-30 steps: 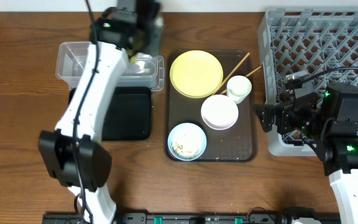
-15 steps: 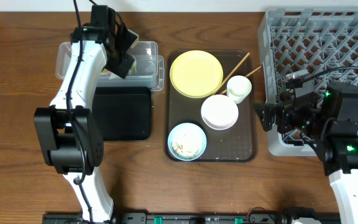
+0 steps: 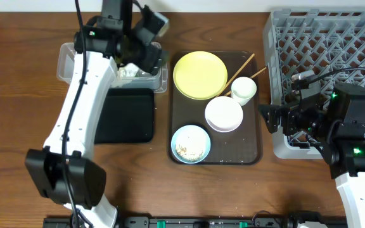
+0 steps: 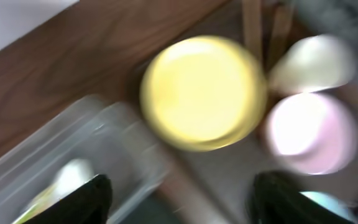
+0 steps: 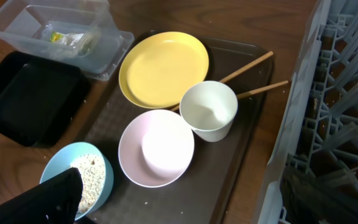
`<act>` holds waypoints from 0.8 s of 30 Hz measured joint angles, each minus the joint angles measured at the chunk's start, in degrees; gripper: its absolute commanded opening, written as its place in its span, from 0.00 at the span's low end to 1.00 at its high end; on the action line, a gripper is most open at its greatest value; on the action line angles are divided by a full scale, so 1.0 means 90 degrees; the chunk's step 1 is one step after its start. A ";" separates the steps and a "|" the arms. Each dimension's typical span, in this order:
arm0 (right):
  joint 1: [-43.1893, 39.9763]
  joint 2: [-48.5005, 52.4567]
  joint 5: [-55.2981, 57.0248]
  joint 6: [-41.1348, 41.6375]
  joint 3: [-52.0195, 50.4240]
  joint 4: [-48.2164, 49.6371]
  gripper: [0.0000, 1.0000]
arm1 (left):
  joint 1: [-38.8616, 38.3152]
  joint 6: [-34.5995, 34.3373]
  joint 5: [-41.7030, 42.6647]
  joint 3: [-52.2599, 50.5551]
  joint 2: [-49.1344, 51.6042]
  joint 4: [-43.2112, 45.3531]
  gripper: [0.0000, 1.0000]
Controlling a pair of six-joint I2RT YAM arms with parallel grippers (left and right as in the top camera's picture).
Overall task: Sort waste into correct bins and load items into the dishwasher rack
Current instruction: 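Move the left gripper to the white cup and grasp it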
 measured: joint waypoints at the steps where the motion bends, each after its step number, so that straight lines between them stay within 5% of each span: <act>1: 0.0000 0.0000 -0.0002 0.0000 0.0000 0.0002 0.97 | -0.0136 -0.0165 0.0219 -0.0002 0.0039 0.0044 0.71; 15: -0.0741 -0.0367 0.0534 0.0877 0.0000 -0.0007 0.93 | -0.1819 -0.3225 0.0687 -0.0182 0.1598 0.1780 0.65; 24: -0.1440 -0.1132 0.0627 0.1030 0.0000 -0.0459 0.94 | -0.2482 -0.3956 -0.0340 -0.0182 0.1821 0.2018 0.58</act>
